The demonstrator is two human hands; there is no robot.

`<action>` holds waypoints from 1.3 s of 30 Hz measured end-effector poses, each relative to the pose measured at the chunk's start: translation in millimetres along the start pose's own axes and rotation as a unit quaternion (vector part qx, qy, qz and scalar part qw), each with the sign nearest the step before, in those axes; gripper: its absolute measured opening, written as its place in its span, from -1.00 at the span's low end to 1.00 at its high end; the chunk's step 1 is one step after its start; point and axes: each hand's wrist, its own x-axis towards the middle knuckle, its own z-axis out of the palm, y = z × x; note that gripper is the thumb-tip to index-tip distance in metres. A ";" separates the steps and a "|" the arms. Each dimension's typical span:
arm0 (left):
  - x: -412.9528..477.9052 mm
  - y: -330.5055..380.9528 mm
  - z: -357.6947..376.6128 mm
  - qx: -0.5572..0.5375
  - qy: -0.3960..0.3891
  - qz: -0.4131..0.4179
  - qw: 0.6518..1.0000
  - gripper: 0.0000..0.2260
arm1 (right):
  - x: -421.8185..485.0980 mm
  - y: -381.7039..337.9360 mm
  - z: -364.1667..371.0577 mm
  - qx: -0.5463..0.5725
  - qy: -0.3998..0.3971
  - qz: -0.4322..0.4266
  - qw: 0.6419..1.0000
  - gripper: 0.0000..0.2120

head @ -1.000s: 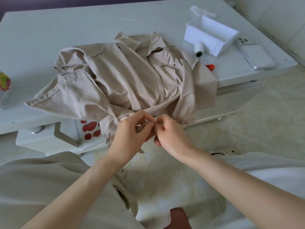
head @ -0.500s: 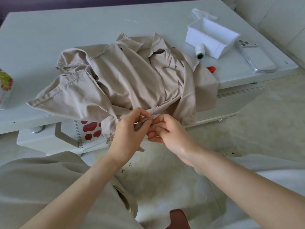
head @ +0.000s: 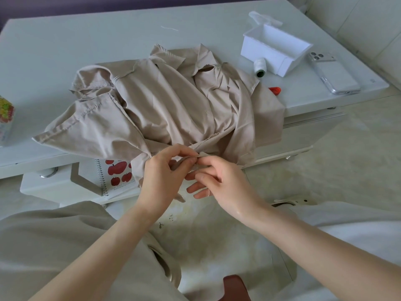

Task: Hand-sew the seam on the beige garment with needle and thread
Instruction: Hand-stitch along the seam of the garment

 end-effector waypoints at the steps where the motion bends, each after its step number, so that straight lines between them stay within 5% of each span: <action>1: -0.8 2.0 -0.5 -0.006 -0.004 0.000 1.000 -0.84 | 0.2 0.3 -0.6 -0.004 0.010 -0.004 1.000 -0.84; 11: -0.5 6.5 1.7 -0.022 -0.024 -0.030 0.999 -0.90 | 4.5 6.5 -10.9 -0.180 0.039 -0.037 0.982 -0.84; 19: 7.2 4.4 -1.3 -0.011 0.054 -0.021 0.998 -0.84 | -10.8 30.2 -29.1 -0.451 -0.078 -0.135 0.879 -0.85; 23: 11.4 3.9 -5.6 0.010 0.064 -0.004 0.998 -0.89 | -15.1 54.2 -44.6 -0.509 -0.118 -0.113 0.845 -0.75; 28: 11.1 2.4 -2.8 0.000 0.060 -0.007 0.998 -0.92 | -15.5 61.9 -49.0 -0.516 -0.086 -0.120 0.844 -0.67; 31: 12.6 1.0 -3.5 0.000 0.059 -0.005 0.998 -0.94 | -19.6 63.2 -45.2 -0.522 -0.160 -0.107 0.831 -0.50; 36: 15.2 -4.6 -4.5 0.011 0.075 -0.017 0.997 -0.95 | -21.6 73.1 -48.5 -0.630 -0.156 -0.223 0.727 -0.34; 39: 19.6 -7.8 -8.1 0.022 0.102 -0.020 0.994 -0.92 | -21.9 81.0 -50.6 -0.679 -0.166 -0.300 0.649 -0.47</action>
